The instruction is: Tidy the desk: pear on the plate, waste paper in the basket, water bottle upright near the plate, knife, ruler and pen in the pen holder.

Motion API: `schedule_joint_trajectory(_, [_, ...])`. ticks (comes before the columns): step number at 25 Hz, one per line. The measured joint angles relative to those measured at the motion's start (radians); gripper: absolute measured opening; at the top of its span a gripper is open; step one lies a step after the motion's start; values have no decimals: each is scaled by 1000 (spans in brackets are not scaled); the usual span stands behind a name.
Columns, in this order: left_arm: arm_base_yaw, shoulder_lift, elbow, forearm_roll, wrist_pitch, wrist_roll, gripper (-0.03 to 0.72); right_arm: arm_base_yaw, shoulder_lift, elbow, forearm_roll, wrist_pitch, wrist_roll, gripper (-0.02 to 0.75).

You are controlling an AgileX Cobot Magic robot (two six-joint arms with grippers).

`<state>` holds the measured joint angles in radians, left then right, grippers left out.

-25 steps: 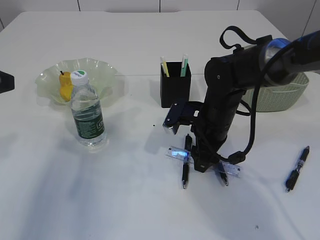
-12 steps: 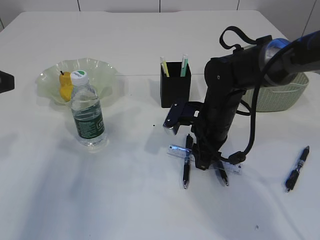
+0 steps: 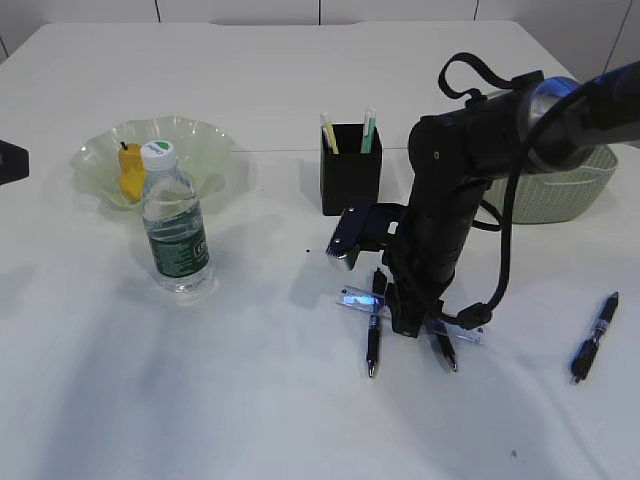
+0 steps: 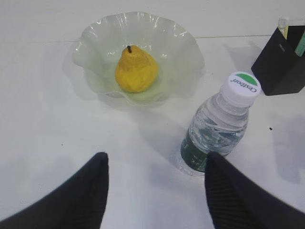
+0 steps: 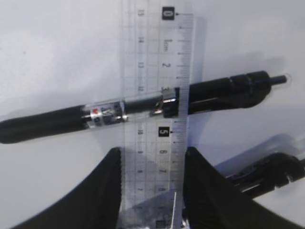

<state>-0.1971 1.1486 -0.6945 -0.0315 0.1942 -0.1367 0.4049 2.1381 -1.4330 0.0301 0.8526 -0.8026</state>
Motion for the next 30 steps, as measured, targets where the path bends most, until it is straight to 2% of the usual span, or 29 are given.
schedule_joint_trajectory(21, [0,0,0,0,-17,0,448,2,0,-5,-15,0,0,291])
schedule_joint_trajectory(30, [0,0,0,0,-20,0,448,2,0,-73,-4,42,0,291])
